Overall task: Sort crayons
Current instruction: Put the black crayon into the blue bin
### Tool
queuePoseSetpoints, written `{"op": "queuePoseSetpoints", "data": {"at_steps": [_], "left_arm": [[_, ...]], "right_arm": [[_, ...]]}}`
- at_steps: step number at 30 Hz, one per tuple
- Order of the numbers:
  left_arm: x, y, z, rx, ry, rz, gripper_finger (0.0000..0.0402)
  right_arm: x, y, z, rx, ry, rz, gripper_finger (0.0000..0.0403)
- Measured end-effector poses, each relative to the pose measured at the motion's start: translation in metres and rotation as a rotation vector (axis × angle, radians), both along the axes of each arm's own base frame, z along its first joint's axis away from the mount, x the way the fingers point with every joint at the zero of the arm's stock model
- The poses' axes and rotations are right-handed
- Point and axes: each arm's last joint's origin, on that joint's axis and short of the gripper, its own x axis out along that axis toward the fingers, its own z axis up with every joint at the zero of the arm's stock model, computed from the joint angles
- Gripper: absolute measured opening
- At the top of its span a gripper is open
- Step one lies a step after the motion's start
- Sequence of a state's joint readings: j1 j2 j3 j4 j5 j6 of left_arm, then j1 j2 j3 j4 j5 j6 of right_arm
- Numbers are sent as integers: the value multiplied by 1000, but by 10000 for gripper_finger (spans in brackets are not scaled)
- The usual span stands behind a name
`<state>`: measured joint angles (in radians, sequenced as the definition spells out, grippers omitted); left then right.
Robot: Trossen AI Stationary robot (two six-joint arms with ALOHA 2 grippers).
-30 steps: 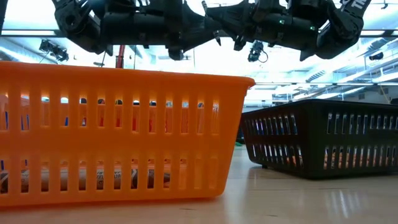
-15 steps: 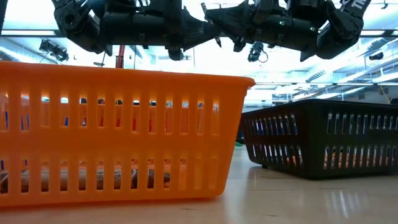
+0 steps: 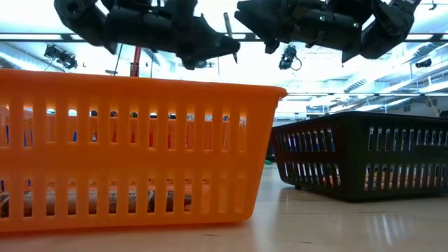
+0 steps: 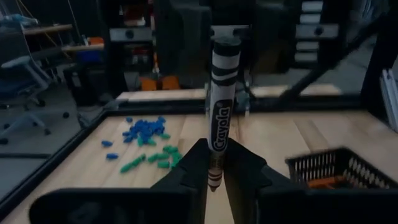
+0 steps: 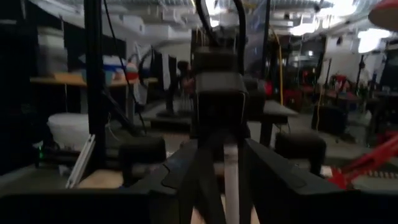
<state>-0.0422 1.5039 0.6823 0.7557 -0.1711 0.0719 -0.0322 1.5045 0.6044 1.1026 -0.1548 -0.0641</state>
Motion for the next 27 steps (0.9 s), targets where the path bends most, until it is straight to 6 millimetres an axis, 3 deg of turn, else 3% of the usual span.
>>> {"op": "queuePoseSetpoints", "data": {"at_steps": [6,11,15,20,24,27], "left_arm": [[-26,-9,21,11,115,-35,47],[-53,-28,13,-37,375,-155,49],[-73,-46,5,-212,574,-377,49],[-86,-68,4,-529,731,-583,50],[-96,-80,-2,-571,851,-574,50],[-105,-83,-10,-538,934,-444,50]], "right_arm": [[-11,-1,5,21,141,-49,134],[-12,5,-12,112,344,-14,134],[-14,20,-29,118,493,11,134],[-13,35,-31,44,482,-57,133],[-14,39,-30,14,473,-83,133],[-14,40,-30,13,473,-85,133]]}}
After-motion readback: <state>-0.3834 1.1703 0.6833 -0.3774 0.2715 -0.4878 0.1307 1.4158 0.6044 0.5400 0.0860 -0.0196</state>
